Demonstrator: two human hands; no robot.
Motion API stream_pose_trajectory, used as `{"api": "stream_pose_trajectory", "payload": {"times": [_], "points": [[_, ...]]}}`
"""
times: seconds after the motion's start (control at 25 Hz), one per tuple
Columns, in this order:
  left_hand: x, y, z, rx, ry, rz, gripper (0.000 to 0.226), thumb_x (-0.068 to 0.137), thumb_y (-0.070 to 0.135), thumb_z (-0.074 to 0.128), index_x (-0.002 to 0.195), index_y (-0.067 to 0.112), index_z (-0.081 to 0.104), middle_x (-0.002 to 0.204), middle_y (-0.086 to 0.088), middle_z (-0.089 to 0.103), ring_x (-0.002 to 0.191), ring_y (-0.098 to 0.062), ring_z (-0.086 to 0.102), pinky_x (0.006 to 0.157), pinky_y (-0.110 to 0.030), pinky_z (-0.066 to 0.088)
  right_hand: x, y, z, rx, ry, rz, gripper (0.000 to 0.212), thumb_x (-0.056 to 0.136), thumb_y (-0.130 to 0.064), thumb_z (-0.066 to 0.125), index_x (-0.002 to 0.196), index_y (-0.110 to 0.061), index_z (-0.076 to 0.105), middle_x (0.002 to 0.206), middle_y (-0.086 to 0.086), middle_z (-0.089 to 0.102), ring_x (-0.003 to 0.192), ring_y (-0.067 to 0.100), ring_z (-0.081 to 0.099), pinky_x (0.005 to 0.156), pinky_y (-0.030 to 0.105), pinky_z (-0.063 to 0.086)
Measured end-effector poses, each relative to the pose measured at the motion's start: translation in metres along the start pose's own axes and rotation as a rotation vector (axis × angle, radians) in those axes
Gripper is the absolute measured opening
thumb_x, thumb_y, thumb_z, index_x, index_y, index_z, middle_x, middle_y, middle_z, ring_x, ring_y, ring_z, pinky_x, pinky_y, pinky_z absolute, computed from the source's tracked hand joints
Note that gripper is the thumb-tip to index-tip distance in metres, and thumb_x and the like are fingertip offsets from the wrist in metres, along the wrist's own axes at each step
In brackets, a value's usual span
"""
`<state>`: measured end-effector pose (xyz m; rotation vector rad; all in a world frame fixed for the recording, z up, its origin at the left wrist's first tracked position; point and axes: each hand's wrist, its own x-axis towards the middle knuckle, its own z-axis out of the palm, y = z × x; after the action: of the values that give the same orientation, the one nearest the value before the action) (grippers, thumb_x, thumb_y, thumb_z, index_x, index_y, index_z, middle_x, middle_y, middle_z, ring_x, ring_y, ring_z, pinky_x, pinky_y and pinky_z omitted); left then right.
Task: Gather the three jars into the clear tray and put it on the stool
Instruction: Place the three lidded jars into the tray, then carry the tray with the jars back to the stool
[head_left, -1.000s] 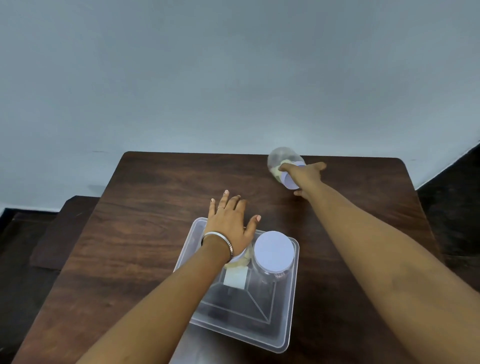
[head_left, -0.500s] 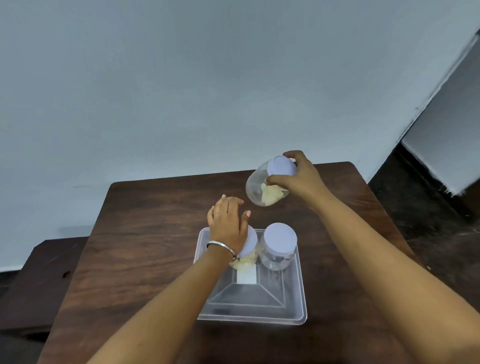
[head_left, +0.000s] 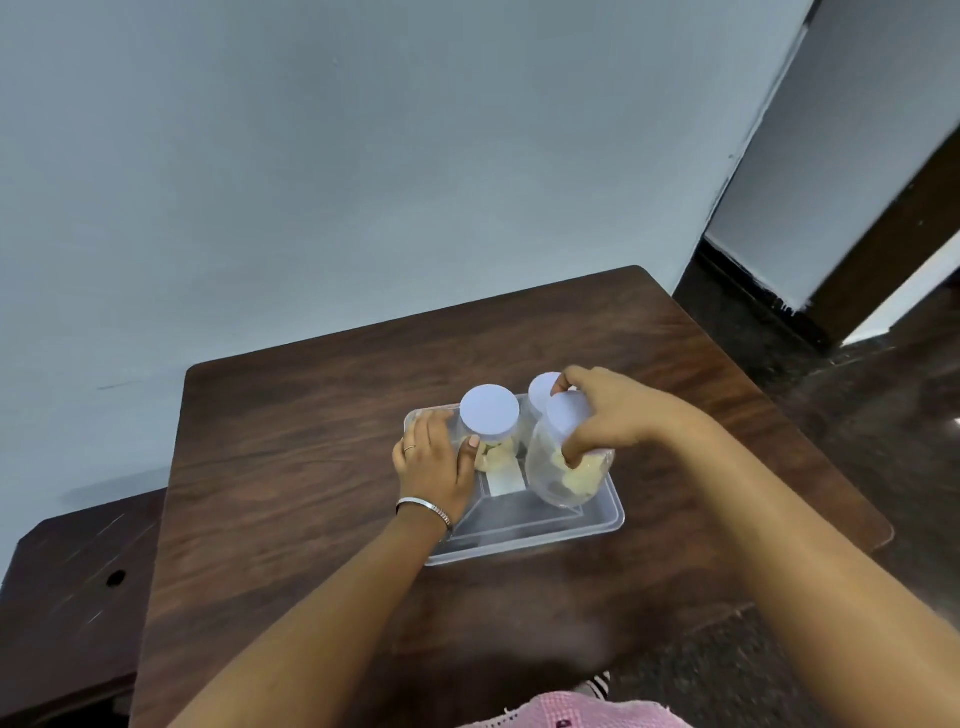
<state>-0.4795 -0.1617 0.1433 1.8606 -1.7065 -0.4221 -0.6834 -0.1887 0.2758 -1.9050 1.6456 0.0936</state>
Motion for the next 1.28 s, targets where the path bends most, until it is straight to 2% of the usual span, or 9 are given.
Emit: {"api": "stream_pose_trajectory", "payload": {"times": [0.12, 0.36, 0.48, 0.6, 0.72, 0.8, 1.0, 1.2, 1.28], "points": [[-0.009, -0.011, 0.006, 0.068, -0.088, -0.05, 0.047, 0.089, 0.037, 0.044, 0.128, 0.012, 0.039, 0.14, -0.01, 0.044, 0.134, -0.029, 0.032, 0.107, -0.049, 0.025, 0.005, 0.008, 0.035, -0.173, 0.065, 0.112, 0.079, 0.056, -0.026, 0.076, 0.125, -0.022, 0.036, 0.122, 0.007, 0.045, 0.112, 0.029, 0.044, 0.081, 0.04, 0.048], [-0.022, -0.028, 0.014, 0.15, -0.203, -0.171, 0.062, 0.079, 0.011, 0.052, 0.136, 0.012, 0.026, 0.149, -0.012, 0.029, 0.139, -0.032, 0.022, 0.112, -0.049, 0.024, 0.012, 0.022, 0.069, -0.111, 0.115, 0.138, 0.079, 0.06, -0.032, 0.08, 0.122, -0.016, 0.034, 0.127, 0.008, 0.045, 0.115, 0.031, 0.042, 0.086, 0.042, 0.045], [-0.02, -0.031, 0.013, 0.114, -0.207, -0.211, 0.066, 0.078, 0.006, 0.055, 0.136, 0.006, 0.024, 0.148, -0.018, 0.025, 0.132, -0.039, 0.032, 0.11, -0.047, 0.031, 0.023, 0.033, 0.056, 0.177, 0.24, 0.136, 0.051, 0.07, -0.048, 0.068, 0.104, -0.015, 0.051, 0.114, 0.009, 0.053, 0.104, 0.028, 0.05, 0.086, 0.04, 0.047], [-0.02, -0.03, 0.009, -0.068, -0.178, -0.396, 0.063, 0.076, 0.0, 0.054, 0.132, 0.003, 0.026, 0.142, -0.021, 0.03, 0.115, -0.046, 0.048, 0.1, -0.051, 0.043, 0.044, 0.053, 0.044, 0.45, 0.389, 0.255, 0.032, 0.085, -0.038, 0.053, 0.097, -0.009, 0.056, 0.114, 0.013, 0.062, 0.092, 0.023, 0.054, 0.073, 0.033, 0.04], [-0.019, -0.035, 0.001, -0.085, -0.229, -0.563, 0.044, 0.076, 0.001, 0.052, 0.118, 0.001, 0.041, 0.123, -0.024, 0.054, 0.106, -0.043, 0.054, 0.087, -0.044, 0.047, 0.055, 0.065, 0.053, 0.715, 0.082, 0.418, 0.071, 0.077, -0.061, 0.054, 0.123, -0.007, 0.051, 0.117, 0.009, 0.057, 0.1, 0.024, 0.053, 0.074, 0.033, 0.042], [-0.02, -0.038, -0.003, -0.053, -0.263, -0.58, 0.033, 0.076, 0.003, 0.051, 0.108, 0.001, 0.048, 0.113, -0.023, 0.061, 0.101, -0.041, 0.056, 0.082, -0.041, 0.047, 0.057, 0.066, 0.067, 0.84, -0.104, 0.443, 0.086, 0.065, -0.072, 0.059, 0.126, -0.012, 0.05, 0.12, 0.008, 0.06, 0.107, 0.026, 0.057, 0.088, 0.038, 0.046], [-0.025, -0.051, -0.012, -0.067, -0.181, -0.617, 0.027, 0.075, 0.005, 0.052, 0.101, 0.005, 0.049, 0.106, -0.019, 0.063, 0.096, -0.038, 0.058, 0.077, -0.036, 0.045, 0.072, 0.049, 0.072, 0.755, -0.087, 0.286, 0.087, 0.061, -0.07, 0.065, 0.12, -0.007, 0.051, 0.113, 0.011, 0.063, 0.1, 0.026, 0.061, 0.091, 0.04, 0.051], [-0.038, -0.083, -0.056, -0.169, 0.023, -0.696, 0.022, 0.071, 0.002, 0.053, 0.087, 0.016, 0.048, 0.095, -0.011, 0.065, 0.09, -0.035, 0.06, 0.077, -0.035, 0.047, 0.087, -0.01, 0.07, 0.73, -0.139, 0.075, 0.084, 0.061, -0.063, 0.071, 0.12, -0.009, 0.048, 0.107, 0.006, 0.064, 0.094, 0.02, 0.064, 0.069, 0.029, 0.052], [-0.046, -0.099, -0.084, -0.186, 0.108, -0.73, 0.023, 0.071, 0.001, 0.054, 0.084, 0.02, 0.047, 0.087, -0.005, 0.062, 0.087, -0.033, 0.059, 0.074, -0.032, 0.044, 0.092, -0.045, 0.071, 0.691, -0.206, -0.018, 0.07, 0.064, -0.06, 0.071, 0.113, -0.013, 0.055, 0.096, 0.001, 0.067, 0.084, 0.014, 0.065, 0.053, 0.02, 0.05]]}}
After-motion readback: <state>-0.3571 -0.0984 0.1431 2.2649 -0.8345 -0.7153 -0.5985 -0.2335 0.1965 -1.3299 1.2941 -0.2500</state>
